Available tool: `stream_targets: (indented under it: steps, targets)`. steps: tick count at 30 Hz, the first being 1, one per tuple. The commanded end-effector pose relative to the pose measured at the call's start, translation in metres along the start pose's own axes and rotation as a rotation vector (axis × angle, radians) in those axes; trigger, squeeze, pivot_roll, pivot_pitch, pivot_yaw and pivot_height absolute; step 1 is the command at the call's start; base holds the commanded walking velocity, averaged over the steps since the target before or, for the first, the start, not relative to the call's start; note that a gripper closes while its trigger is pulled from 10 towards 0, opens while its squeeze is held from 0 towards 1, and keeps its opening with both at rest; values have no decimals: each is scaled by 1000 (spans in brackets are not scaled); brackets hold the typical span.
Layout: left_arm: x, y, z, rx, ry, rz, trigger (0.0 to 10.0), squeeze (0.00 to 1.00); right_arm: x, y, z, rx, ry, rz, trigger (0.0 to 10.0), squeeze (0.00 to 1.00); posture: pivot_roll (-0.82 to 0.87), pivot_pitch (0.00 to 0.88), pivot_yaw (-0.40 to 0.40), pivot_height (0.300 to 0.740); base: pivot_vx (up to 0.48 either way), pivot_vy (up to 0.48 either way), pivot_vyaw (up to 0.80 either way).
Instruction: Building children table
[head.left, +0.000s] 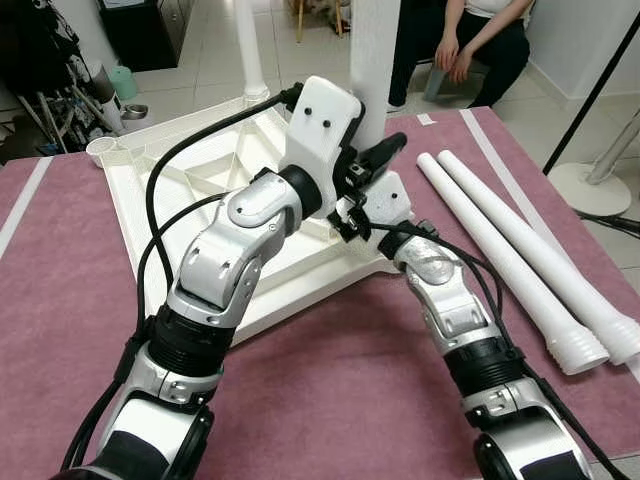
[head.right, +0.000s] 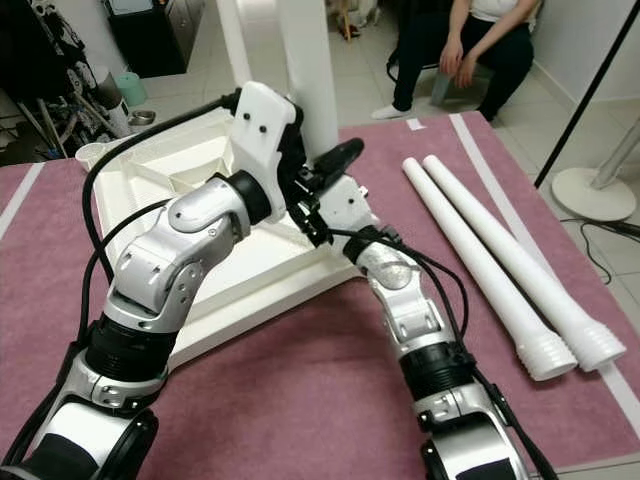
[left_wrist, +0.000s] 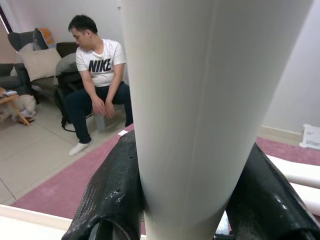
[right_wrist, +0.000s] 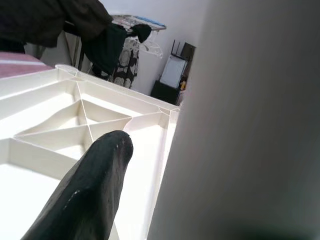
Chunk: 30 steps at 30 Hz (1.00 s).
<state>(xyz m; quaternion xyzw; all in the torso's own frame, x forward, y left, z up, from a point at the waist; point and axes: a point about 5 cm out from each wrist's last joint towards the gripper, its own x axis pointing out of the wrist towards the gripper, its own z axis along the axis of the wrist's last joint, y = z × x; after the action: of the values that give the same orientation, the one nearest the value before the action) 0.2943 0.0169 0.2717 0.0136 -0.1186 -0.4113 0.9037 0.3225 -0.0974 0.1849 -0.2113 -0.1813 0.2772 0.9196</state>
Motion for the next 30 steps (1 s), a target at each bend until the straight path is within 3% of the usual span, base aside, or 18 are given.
stream_targets:
  steps: [1,16,22,30]
  targets:
    - [3,0,-3,-8,34,-29,0,0,3,11,13,-34,-65,42,10000,0,-48,0,106,740,0,0,0]
    - [6,11,-5,5,58,-11,0,0,-4,15,15,-1,-64,-37,10000,0,-56,0,114,740,0,0,0]
    - [5,15,-6,12,58,5,0,0,-8,20,23,142,-105,7,10000,0,-56,0,118,740,0,0,0]
    - [4,18,-9,33,73,20,0,0,-13,18,24,153,-100,-15,10000,0,-57,0,116,740,0,0,0]
